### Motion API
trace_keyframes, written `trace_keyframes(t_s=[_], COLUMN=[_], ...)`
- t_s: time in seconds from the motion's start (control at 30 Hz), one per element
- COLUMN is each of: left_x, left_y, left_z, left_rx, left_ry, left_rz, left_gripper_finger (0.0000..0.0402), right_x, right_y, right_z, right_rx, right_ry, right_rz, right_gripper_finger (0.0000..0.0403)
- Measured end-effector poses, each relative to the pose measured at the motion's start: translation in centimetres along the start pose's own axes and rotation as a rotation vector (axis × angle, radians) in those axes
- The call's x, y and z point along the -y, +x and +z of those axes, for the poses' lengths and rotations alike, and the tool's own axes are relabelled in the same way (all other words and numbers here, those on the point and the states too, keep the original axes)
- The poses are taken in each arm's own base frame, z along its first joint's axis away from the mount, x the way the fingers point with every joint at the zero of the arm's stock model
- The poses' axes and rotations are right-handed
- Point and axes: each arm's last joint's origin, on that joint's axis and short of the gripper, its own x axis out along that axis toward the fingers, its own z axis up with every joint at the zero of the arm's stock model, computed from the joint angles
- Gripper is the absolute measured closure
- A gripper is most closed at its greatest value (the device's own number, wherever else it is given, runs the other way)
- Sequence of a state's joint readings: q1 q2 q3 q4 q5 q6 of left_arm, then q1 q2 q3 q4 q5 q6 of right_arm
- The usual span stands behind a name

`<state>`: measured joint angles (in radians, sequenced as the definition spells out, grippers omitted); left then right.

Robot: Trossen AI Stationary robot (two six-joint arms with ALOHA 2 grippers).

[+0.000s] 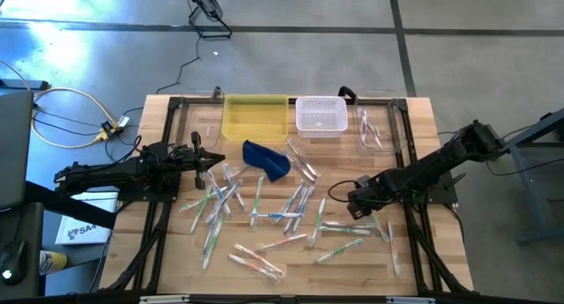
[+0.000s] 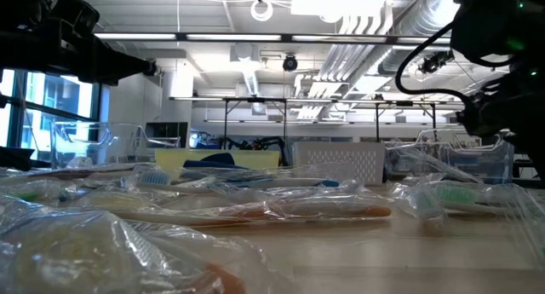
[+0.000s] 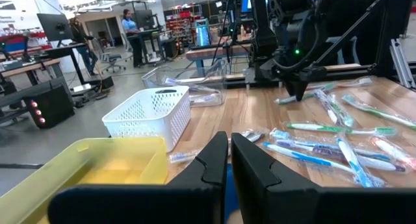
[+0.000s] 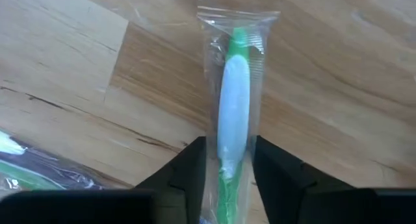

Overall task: Pick & Place Toothbrushes
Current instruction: Put the green toothbrush into the white bin

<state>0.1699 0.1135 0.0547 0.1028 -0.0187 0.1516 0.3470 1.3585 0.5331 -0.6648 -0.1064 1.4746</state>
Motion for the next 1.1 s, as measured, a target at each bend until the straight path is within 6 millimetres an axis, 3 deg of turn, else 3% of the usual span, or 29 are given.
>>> trace_keyframes(t_s=[0.33,0.57,1.1], left_x=[0.0,0.0,0.0], left_y=[0.0,0.0,0.0], left_z=[0.0,0.0,0.0], left_rx=[0.000,0.000,-0.001], left_ry=[0.000,0.000,0.000], left_rz=[0.000,0.000,0.000], left_gripper_finger=[0.0385,0.0385,0.0385], right_x=[0.2,0.3,0.8], right_y=[-0.1,-0.9,-4.5], right_z=[0.0,0.0,0.2], right_rx=[0.016,0.041,0.282], right_ry=[-0.018,-0.054,-0.060], right_rz=[-0.008,0.047,0.257], right_gripper_finger=[0.0385,0.0384,0.0386])
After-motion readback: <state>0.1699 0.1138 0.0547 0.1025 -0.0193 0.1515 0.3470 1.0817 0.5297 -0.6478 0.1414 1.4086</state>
